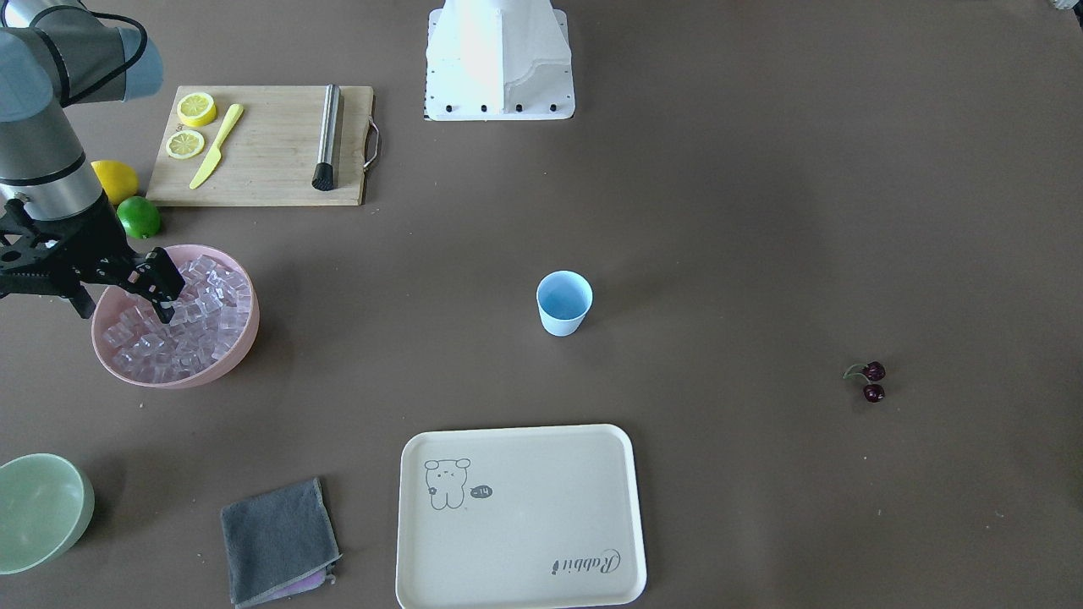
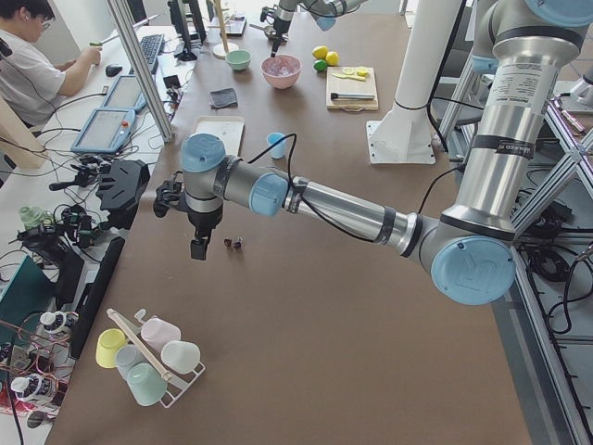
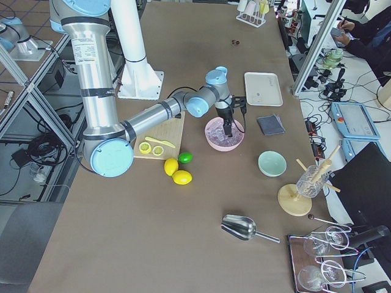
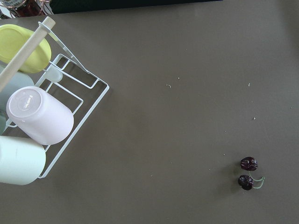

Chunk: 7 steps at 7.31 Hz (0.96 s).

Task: Put ice and cherries in cup
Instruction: 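Lower the right gripper into the bowl and grasp another ice cube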

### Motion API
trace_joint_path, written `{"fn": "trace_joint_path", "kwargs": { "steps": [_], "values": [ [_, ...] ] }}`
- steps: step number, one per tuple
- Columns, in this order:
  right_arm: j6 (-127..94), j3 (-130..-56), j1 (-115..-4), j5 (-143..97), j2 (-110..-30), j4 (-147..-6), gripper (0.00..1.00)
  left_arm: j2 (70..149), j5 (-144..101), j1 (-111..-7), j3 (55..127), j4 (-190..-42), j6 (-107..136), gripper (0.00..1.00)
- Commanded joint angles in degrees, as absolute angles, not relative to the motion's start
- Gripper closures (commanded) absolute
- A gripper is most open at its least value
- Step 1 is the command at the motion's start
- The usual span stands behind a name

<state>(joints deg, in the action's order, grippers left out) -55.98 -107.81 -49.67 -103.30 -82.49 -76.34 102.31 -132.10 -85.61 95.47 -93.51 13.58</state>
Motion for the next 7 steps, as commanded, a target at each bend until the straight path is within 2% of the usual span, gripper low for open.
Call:
{"fn": "trace_joint_path", "kwargs": {
  "steps": [1, 4, 7],
  "values": [
    [-55.99, -107.67, -47.38, -101.60, -82.88, -77.69, 0.16, 102.39, -132.10, -85.61, 95.45, -93.52, 13.62, 0.02],
    [-55.81, -107.32, -45.53, -101.60, -82.09, -79.10, 0.36, 102.22, -132.10, -85.61, 96.15, -93.52, 13.71, 0.02],
    [-55.72, -107.14, -44.47, -101.34, -82.26, -79.28, 0.36, 102.30, -132.10, -85.52, 95.63, -93.52, 13.54, 0.02]
  ]
}}
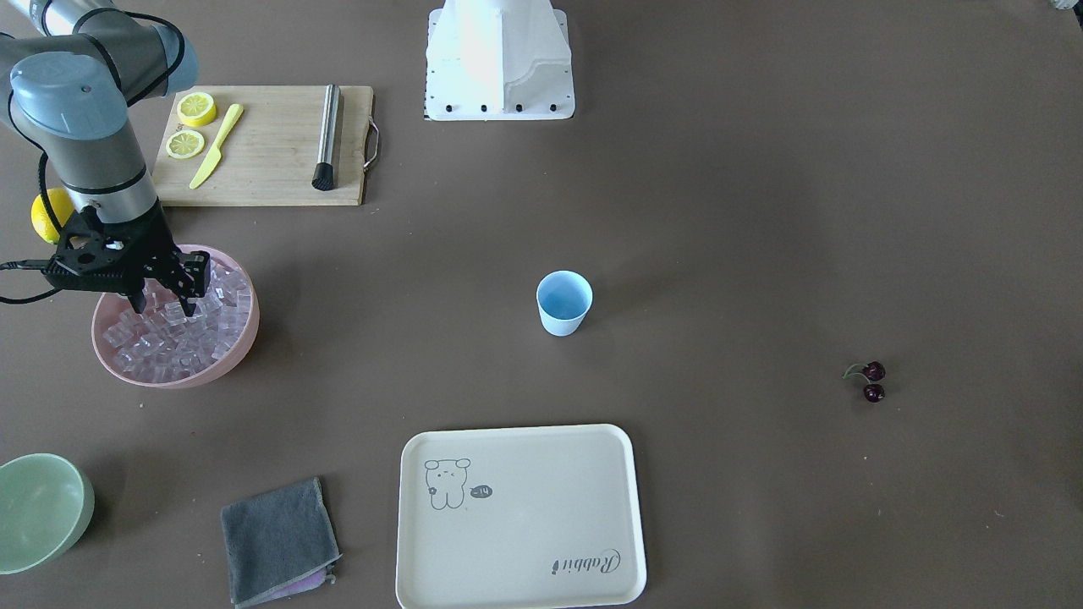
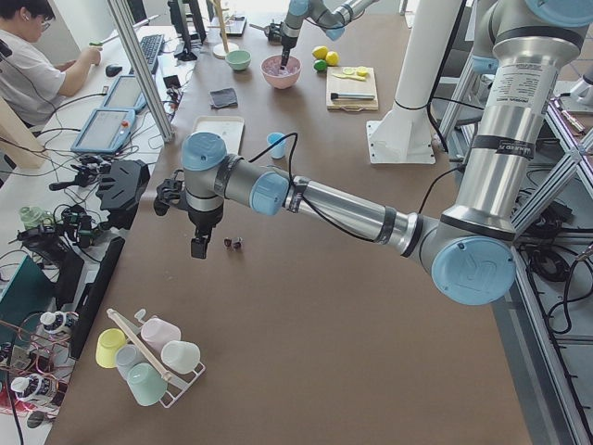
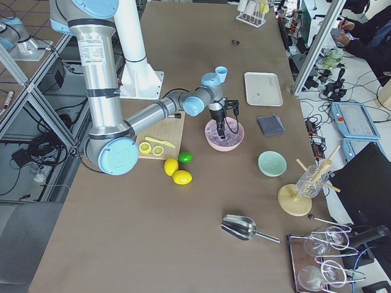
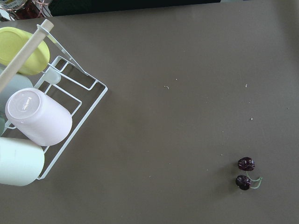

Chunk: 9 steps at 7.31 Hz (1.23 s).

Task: Put ice and cherries in cup
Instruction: 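Lower the right gripper into the bowl and grasp another ice cube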

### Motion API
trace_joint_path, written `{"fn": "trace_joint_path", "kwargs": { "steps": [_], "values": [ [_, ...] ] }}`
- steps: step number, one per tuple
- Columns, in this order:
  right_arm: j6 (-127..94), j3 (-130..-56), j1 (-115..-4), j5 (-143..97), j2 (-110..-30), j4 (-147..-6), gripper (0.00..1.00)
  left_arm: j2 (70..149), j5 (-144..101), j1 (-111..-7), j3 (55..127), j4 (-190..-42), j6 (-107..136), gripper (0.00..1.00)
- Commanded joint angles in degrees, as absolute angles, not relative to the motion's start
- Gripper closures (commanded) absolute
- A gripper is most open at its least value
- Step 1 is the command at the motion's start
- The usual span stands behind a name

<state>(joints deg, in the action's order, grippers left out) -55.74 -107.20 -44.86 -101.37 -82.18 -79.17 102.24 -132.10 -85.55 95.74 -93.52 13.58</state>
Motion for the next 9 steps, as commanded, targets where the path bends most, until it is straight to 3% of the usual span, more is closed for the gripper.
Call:
{"fn": "trace_joint_path", "kwargs": {
  "steps": [1, 5, 6, 7, 8, 9],
  "values": [
    [-55.72, -106.62, -44.47, -101.25, -82.27, -79.28, 0.36, 102.22, -132.10, -85.52, 95.71, -93.52, 13.54, 0.02],
    [-55.72, -105.73, -43.86, -101.34, -82.18, -79.28, 0.40, 102.22, -132.10, -85.52, 95.98, -93.52, 13.54, 0.02],
    [-55.64, -105.73, -43.86, -101.60, -82.09, -79.28, 0.58, 102.22, -132.10, -85.52, 96.06, -93.52, 13.54, 0.02],
    [-55.63, -105.73, -43.77, -101.78, -82.00, -80.23, 0.89, 102.22, -132.10, -85.52, 96.06, -93.52, 13.54, 0.02],
    [-55.63, -105.91, -44.03, -101.86, -80.87, -81.55, 0.91, 102.22, -132.10, -85.52, 96.15, -93.52, 13.54, 0.02],
    [-55.63, -106.26, -44.64, -102.04, -79.12, -84.78, 1.00, 102.13, -132.10, -85.52, 96.15, -93.52, 13.54, 0.02]
  ]
}}
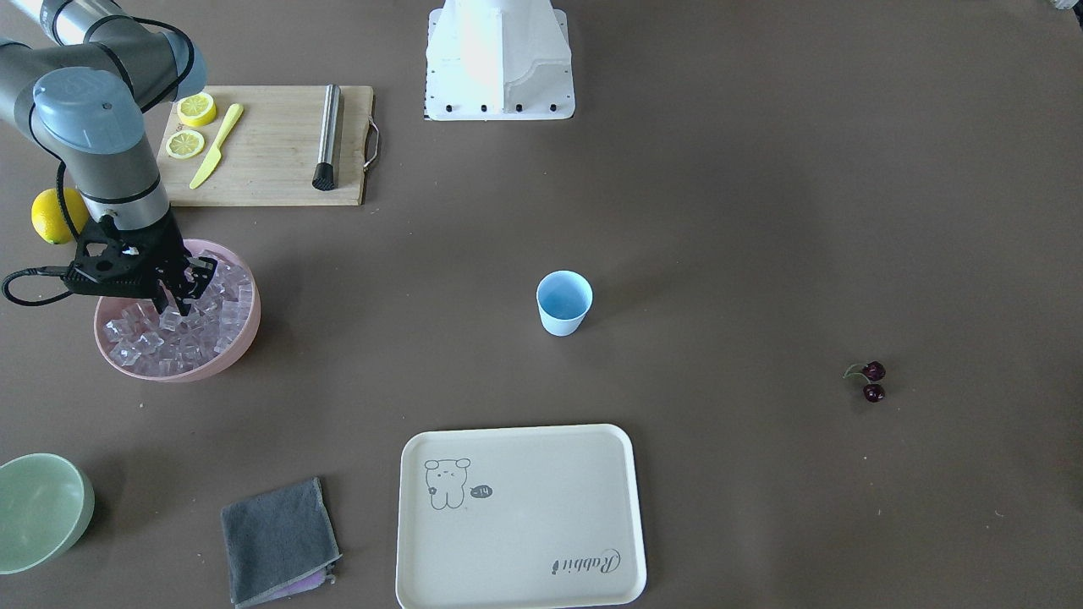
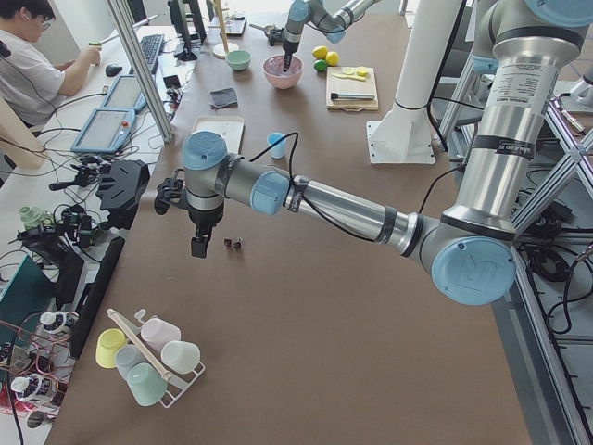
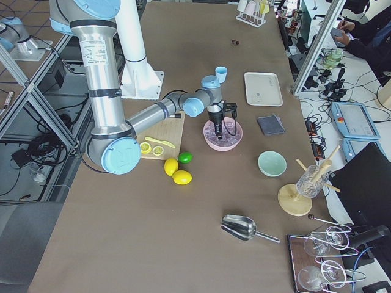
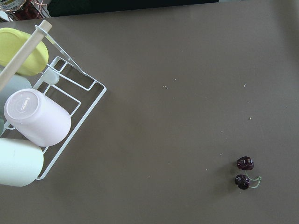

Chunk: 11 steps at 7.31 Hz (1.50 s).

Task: Put ice and cherries in cup
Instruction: 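Lower the right gripper into the bowl and grasp another ice cube, then carry the held ice cube over to the blue cup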

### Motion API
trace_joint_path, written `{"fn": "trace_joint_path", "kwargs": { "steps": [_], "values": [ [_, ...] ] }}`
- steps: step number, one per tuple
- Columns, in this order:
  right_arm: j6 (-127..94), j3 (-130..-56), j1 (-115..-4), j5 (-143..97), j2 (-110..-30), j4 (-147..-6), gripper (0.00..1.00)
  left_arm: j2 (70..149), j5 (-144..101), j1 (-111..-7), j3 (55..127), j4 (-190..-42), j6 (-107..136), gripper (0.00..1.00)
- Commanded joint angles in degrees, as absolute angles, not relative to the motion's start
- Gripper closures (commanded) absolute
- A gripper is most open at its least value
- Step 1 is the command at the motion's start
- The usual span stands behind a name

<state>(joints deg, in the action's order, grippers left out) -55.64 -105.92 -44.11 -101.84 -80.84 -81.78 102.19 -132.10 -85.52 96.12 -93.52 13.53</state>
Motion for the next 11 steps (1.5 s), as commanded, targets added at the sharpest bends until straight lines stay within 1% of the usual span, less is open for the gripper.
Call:
{"fn": "trace_joint_path", "kwargs": {
  "steps": [1, 4, 5, 7, 9, 11],
  "values": [
    [-55.63, -106.52, -45.08, -101.95, -77.01, -87.60, 1.00, 102.13, -132.10, -85.52, 96.15, -93.52, 13.54, 0.02],
    [-55.63, -110.90, -49.37, -105.44, -76.55, -88.95, 1.00, 102.22, -132.10, -85.52, 97.02, -93.52, 13.80, 0.02],
    [-55.81, -111.87, -50.70, -105.99, -72.64, -89.03, 1.00, 102.22, -132.10, -85.52, 97.29, -93.52, 13.80, 0.02],
    [-56.43, -110.58, -50.19, -105.73, -64.29, -88.86, 1.00, 102.22, -132.45, -85.43, 97.38, -93.52, 13.80, 0.02],
    [-58.87, -109.17, -48.43, -105.47, -58.22, -88.68, 1.00, 102.39, -132.54, -85.34, 97.82, -93.52, 13.80, 0.02],
    [-59.24, -107.76, -45.19, -103.64, -53.81, -88.42, 1.00, 102.48, -132.54, -84.21, 98.43, -93.52, 13.80, 0.02]
  ]
}}
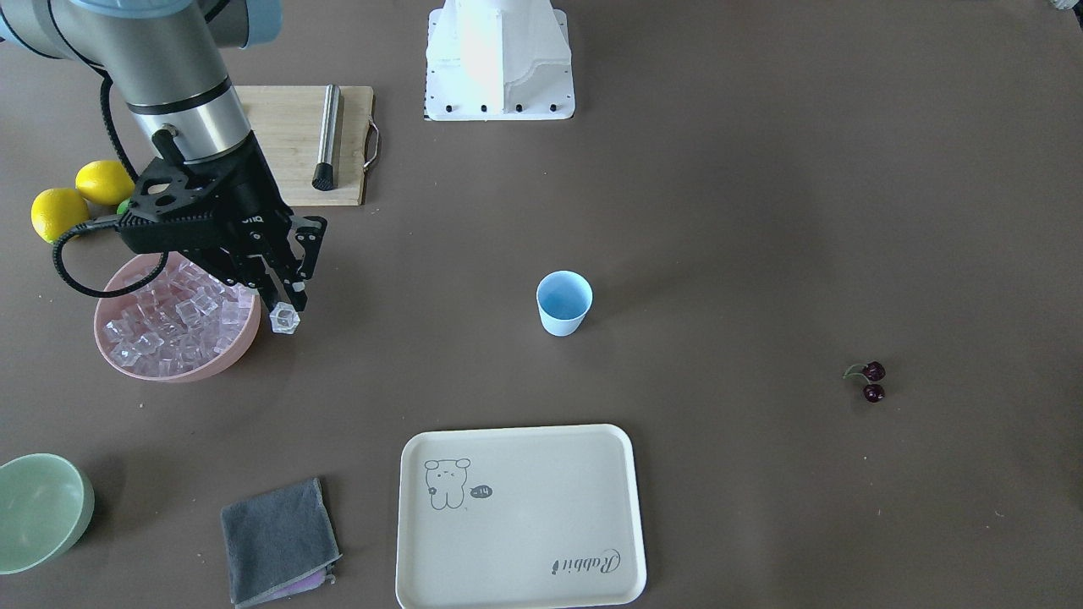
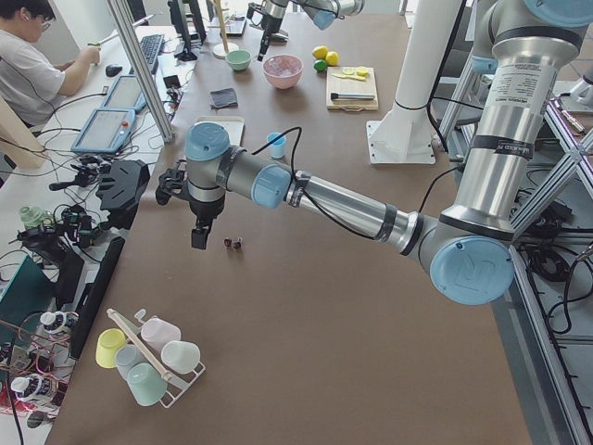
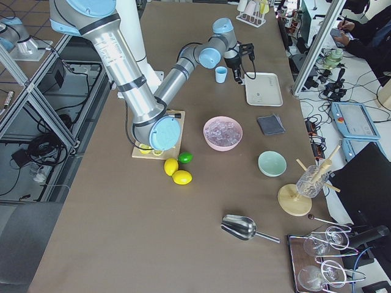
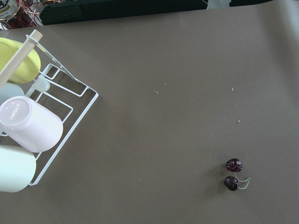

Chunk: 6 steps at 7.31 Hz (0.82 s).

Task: Put ice and cherries in cup
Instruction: 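Carry the held ice cube over to the blue cup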

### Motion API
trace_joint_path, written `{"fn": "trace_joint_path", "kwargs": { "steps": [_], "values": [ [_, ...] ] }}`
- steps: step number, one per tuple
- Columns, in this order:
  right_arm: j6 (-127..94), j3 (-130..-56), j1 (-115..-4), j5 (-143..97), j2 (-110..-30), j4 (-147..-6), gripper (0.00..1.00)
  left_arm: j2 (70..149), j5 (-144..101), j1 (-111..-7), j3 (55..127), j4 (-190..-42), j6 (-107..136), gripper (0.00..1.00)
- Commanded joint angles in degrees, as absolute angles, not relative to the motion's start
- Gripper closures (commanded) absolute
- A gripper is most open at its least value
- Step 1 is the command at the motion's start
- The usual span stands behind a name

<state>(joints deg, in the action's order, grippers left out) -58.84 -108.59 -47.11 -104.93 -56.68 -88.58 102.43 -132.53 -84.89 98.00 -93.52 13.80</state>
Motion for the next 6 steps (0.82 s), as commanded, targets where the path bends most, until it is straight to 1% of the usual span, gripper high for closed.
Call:
{"fn": "trace_joint_path", "kwargs": {
  "steps": [1, 3, 6],
  "values": [
    [-59.06, -107.41, -43.44, -102.67, -52.92, -88.33, 1.00, 102.39, -132.54, -84.11, 99.22, -93.52, 13.71, 0.02],
    [-59.06, -100.23, -40.62, -100.30, -46.43, -87.46, 1.00, 102.30, -132.71, -84.11, 100.28, -93.52, 13.71, 0.02],
    [-61.43, -93.97, -34.30, -95.57, -45.44, -77.55, 1.00, 102.39, -132.63, -83.85, 100.37, -93.60, 13.54, 0.02]
  ]
}}
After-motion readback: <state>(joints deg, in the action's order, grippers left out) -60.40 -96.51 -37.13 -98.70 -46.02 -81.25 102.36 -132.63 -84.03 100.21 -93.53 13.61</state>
